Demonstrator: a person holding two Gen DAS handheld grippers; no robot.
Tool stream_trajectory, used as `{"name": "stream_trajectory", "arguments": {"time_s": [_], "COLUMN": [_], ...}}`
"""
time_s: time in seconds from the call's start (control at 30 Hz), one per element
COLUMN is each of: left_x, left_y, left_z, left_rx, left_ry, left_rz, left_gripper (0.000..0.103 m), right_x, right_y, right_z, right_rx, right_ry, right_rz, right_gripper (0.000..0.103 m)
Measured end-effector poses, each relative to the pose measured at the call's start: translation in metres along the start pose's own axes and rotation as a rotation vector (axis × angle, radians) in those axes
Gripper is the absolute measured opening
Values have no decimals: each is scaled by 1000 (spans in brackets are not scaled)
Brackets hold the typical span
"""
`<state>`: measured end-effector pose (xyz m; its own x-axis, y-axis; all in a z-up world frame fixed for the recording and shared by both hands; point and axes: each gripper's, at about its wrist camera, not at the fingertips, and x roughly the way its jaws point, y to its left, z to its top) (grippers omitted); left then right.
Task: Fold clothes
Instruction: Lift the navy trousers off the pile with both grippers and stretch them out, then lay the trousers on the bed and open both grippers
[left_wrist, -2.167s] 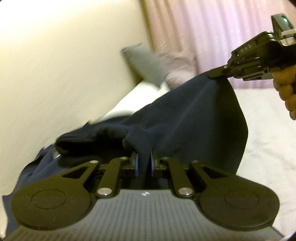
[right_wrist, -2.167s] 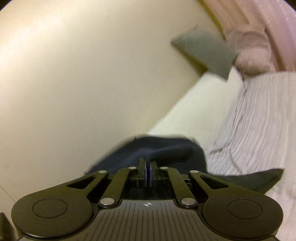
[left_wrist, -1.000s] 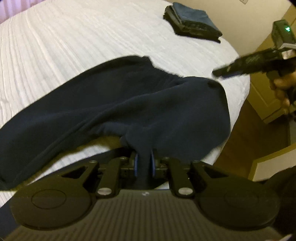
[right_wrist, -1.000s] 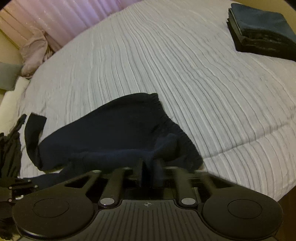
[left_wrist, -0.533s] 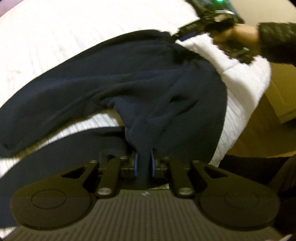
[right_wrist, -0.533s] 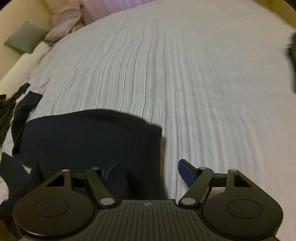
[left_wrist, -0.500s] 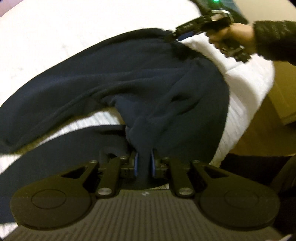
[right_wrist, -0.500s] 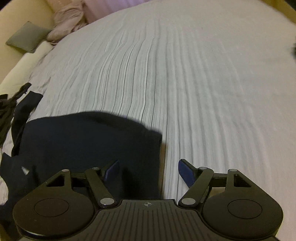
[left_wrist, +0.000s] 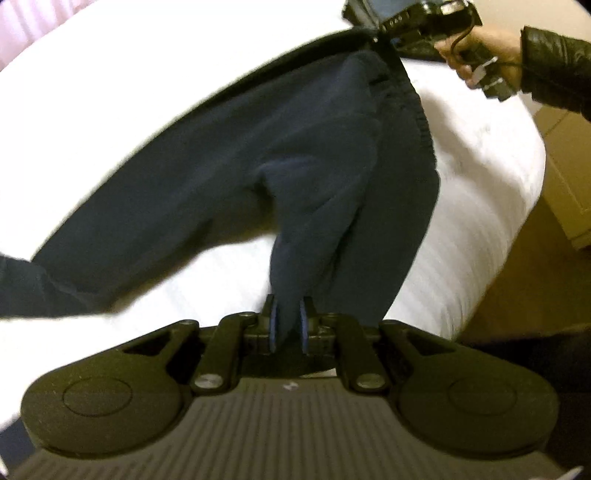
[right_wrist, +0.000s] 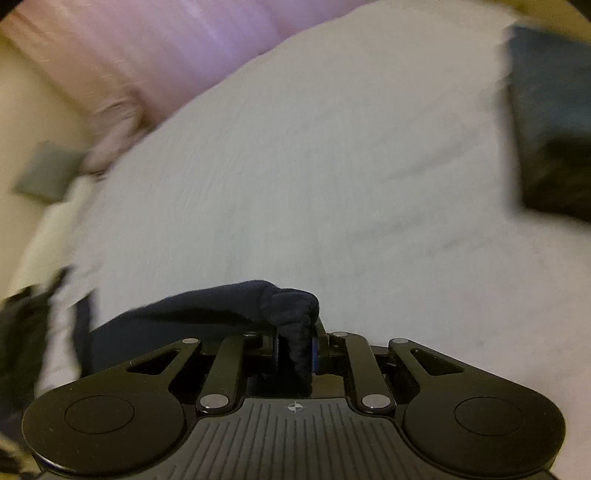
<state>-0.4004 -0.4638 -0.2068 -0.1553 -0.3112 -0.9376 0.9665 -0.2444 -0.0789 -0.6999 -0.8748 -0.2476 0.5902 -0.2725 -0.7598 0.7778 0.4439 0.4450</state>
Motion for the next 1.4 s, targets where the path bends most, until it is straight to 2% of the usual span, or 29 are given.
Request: {"name": "stream_trajectory", "arguments": {"time_s": [0.03, 0.07, 0.1, 0.13, 0.17, 0.23, 0.37, 0.43, 0.5, 0.6, 0.7, 0.73, 0.77, 0.8, 0.87, 0.93, 1.0, 1.07, 1.13, 1.23, 1.27, 1.3, 1.37, 1.4], "left_x": [6, 12, 17, 23, 29, 24, 8, 6, 4, 5, 9, 12, 14, 14, 13, 9, 7, 11, 16, 18, 15, 11, 1, -5], "left_y": [3, 5, 8, 10, 13, 22, 36, 37, 35, 31, 18, 15, 11, 9, 6, 0, -5, -5, -7, -2, 1, 6, 21, 29], "left_z": [2, 4, 6, 8, 9, -7, -47, -65, -82, -96, -99, -97, -94, -92, -89, -84, -79, -77, -77, -82, -86, -91, -107, -116], "left_rx": [4, 8, 12, 17, 21, 16, 18, 39, 65, 103, 137, 145, 153, 158, 166, 165, 159, 143, 126, 111, 92, 68, 22, -2], "left_ry": [3, 5, 8, 11, 13, 20, 43, 58, 74, 97, 115, 120, 125, 125, 119, 106, 92, 84, 93, 103, 104, 104, 110, 113], "left_rz": [9, 17, 26, 34, 43, 57, 80, 88, 92, 81, 72, 70, 68, 62, 49, 38, 27, 16, 19, 67, 94, 122, 191, 226], "left_gripper": [8, 9, 9, 9, 11, 12, 16, 18, 18, 20, 21, 21, 21, 21, 22, 22, 22, 22, 26, 33, 38, 42, 46, 49], "right_x": [0, 2, 5, 0, -7, -27, -64, -77, -76, -61, -41, -36, -34, -31, -44, -83, -124, -156, -164, -148, -144, -143, -145, -146], "right_y": [-11, -16, -20, -19, -17, -12, -15, -25, -31, -37, -45, -47, -48, -47, -48, -49, -51, -54, -64, -66, -60, -55, -41, -35], "right_z": [9, 13, 16, 13, 8, -17, -99, -151, -195, -234, -238, -237, -234, -231, -226, -221, -215, -209, -206, -207, -206, -207, -211, -213], "right_rx": [6, 6, 5, -6, -18, -9, 97, 203, 319, 434, 499, 526, 550, 579, 631, 615, 595, 519, 497, 508, 482, 465, 441, 429], "right_ry": [-14, -9, 0, -16, -37, -79, -61, -35, -29, -71, -165, -188, -201, -199, -188, -178, -172, -154, -123, -63, -44, -39, -51, -49], "right_rz": [-40, -52, -58, -78, -102, -82, -77, -64, -28, 38, 93, 111, 128, 142, 117, 66, 10, -94, -132, -184, -213, -235, -256, -263], "right_gripper": [14, 22, 35, 63, 74, 74, 74, 74, 74, 74, 73, 70, 27, 24, 19, 17, 17, 17, 17, 21, 34, 40, 61, 62]}}
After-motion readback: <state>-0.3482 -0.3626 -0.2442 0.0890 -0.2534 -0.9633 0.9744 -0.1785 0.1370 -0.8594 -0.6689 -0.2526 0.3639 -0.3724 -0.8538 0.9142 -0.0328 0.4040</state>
